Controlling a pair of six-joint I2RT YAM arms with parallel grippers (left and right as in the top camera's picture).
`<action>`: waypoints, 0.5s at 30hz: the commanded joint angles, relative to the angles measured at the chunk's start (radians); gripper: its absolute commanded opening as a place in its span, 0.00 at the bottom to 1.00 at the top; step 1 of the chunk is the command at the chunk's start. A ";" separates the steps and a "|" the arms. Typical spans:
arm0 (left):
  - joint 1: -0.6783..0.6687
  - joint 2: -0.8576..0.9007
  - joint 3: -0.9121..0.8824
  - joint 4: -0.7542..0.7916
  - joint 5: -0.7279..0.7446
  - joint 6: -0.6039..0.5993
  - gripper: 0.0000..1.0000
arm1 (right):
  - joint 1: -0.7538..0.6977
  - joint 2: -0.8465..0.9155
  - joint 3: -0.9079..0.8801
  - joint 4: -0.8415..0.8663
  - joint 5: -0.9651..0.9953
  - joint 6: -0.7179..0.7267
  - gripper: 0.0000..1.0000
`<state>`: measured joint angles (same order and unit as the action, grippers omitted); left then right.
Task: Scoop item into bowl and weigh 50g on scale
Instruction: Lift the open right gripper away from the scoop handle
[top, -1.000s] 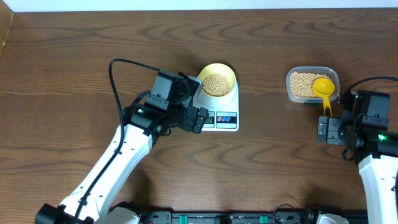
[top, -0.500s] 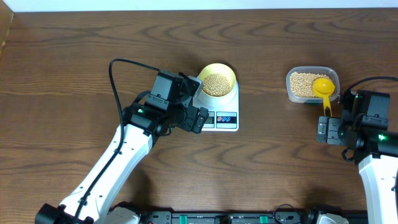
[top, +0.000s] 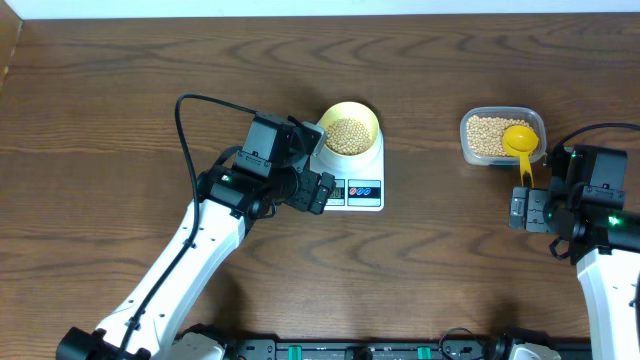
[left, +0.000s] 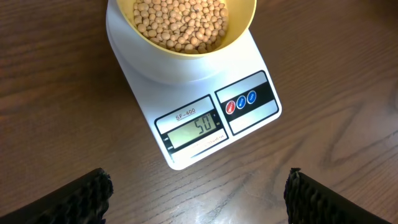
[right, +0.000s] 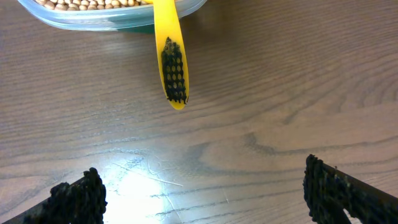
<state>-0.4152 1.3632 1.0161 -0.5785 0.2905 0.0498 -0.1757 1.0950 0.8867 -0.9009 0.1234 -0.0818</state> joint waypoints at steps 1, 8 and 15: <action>0.000 -0.011 0.011 -0.001 0.012 0.005 0.90 | -0.006 -0.003 0.000 -0.002 -0.006 -0.009 0.99; 0.000 -0.011 0.011 -0.001 0.011 0.005 0.90 | -0.005 -0.032 0.000 -0.015 -0.006 -0.009 0.99; 0.000 -0.011 0.011 -0.001 0.012 0.005 0.90 | 0.049 -0.179 0.000 -0.034 -0.006 -0.009 0.99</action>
<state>-0.4152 1.3632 1.0161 -0.5789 0.2905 0.0498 -0.1585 0.9962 0.8867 -0.9318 0.1226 -0.0818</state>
